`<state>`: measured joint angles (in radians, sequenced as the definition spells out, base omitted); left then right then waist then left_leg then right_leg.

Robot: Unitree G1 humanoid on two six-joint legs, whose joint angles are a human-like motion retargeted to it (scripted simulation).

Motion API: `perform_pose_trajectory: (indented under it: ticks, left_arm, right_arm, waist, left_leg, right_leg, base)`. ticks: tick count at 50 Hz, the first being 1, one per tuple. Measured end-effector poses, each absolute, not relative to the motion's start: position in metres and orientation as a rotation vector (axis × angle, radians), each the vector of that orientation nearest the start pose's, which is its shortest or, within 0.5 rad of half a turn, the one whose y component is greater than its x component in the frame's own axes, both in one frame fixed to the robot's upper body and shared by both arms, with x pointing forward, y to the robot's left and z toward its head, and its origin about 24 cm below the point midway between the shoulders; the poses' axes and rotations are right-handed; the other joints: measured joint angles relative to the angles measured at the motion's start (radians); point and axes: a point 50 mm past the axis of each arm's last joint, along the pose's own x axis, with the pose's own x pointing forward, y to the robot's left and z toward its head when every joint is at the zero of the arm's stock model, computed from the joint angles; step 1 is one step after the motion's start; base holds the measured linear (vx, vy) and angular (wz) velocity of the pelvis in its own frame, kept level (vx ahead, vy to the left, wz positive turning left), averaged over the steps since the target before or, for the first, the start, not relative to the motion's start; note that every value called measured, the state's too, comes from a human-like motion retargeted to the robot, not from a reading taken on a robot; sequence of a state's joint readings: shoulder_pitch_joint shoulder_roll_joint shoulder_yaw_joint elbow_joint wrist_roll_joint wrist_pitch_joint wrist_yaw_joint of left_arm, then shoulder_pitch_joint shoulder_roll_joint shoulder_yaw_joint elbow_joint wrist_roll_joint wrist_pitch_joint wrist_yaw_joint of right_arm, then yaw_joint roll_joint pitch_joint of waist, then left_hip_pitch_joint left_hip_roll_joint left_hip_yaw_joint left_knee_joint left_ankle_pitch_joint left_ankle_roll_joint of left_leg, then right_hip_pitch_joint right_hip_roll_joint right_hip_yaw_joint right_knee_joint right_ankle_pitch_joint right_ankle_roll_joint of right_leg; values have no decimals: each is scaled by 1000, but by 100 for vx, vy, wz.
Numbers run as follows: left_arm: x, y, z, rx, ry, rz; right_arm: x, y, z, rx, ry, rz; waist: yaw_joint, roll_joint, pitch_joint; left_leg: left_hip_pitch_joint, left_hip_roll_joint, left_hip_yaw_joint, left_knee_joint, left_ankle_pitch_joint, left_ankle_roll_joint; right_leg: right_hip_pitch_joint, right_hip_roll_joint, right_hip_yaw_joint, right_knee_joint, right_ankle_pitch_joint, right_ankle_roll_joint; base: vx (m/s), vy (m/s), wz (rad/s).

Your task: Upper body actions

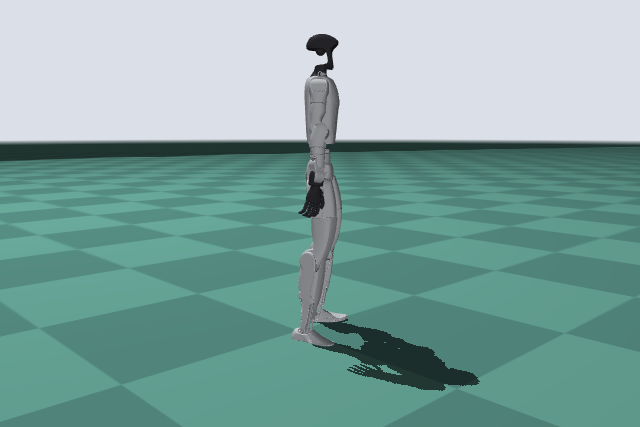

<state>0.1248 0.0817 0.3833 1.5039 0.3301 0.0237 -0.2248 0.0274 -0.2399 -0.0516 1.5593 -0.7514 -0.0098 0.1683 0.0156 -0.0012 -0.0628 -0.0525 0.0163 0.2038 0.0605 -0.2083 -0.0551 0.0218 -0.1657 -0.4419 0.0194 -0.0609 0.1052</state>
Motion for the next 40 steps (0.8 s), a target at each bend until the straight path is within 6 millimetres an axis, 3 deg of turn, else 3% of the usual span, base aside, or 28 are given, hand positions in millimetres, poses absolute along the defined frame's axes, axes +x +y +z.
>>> perform_pose_trajectory:
  ticks: [5, 12, 15, 18, 21, 23, 25, 29, 33, 37, 40]
  left_arm:
    - [-23, 197, -178, -99, 1609, -32]
    - [-6, 249, -168, -3, 1577, 91]
    - [3, 269, -162, -15, 1544, 172]
    - [18, 294, -153, 13, 1514, 223]
    - [37, 318, -142, 80, 1485, 265]
    - [57, 330, -133, 118, 1436, 286]
    - [80, 342, -123, 135, 1367, 306]
    - [114, 355, -107, 123, 1234, 355]
    - [151, 356, -93, 111, 1104, 392]
    - [168, 361, -82, 94, 1034, 416]
    - [179, 363, -74, 122, 1019, 386]
  right_arm:
    - [-6, -253, -167, -618, 1650, 455]
    - [10, -273, -161, -673, 1591, 375]
    - [23, -287, -156, -712, 1540, 315]
    - [25, -303, -149, -733, 1525, 247]
    - [7, -318, -143, -717, 1561, 148]
    - [-9, -326, -139, -686, 1594, 66]
    - [-22, -331, -135, -656, 1613, -8]
    - [-39, -340, -129, -646, 1604, -172]
    - [-45, -349, -122, -609, 1568, -358]
    - [-50, -362, -112, -551, 1550, -486]
    - [-65, -371, -103, -473, 1544, -603]
  waist:
    - [17, -11, 25]
    - [36, -35, 101]
    - [79, -35, 141]
    - [39, -29, 188]
    - [29, -45, 216]
    - [40, -72, 245]
    - [45, -84, 285]
    - [34, -84, 369]
    - [13, -64, 479]
    - [-20, -62, 564]
    - [-44, -62, 583]
  left_leg:
    - [-9, -23, -24, 4, 6, 12]
    - [-23, -5, -1, -1, 14, 10]
    - [-26, 33, 72, -9, 16, 11]
    - [-45, 52, 43, -10, 34, 12]
    - [-61, 49, 15, -11, 52, 6]
    - [-67, 30, 3, -7, 61, 0]
    - [-67, 30, -12, -8, 74, -12]
    - [-81, 63, -17, -8, 102, -45]
    - [-124, 103, -2, -8, 133, -75]
    - [-171, 146, 65, -23, 161, -91]
    - [-236, 170, 118, -43, 190, -99]
  right_leg:
    - [6, -22, -11, 3, 1, 9]
    - [-70, -18, 69, 91, 4, 29]
    - [-136, 13, 175, 165, -13, -15]
    - [-139, -14, 144, 163, -8, -25]
    - [-126, -77, 92, 125, 81, 7]
    - [-115, -120, 97, 92, 147, 110]
    - [-109, -121, 141, 84, 130, 143]
    - [-87, -84, 82, 26, 79, 64]
    - [-143, -55, 142, 11, 111, 52]
    - [-239, -10, 197, 5, 146, 34]
    - [-343, 15, 227, -4, 185, 27]
  base:
    - [8, 6, 24]
    - [-2, -7, -25]
    - [-16, -16, -111]
    - [-21, -24, 25]
    - [-18, -26, 56]
    - [-14, -36, 50]
    - [-17, -38, 40]
    - [-27, -44, 13]
    - [-58, -32, -23]
    - [-61, -22, -101]
    - [-56, -20, -98]
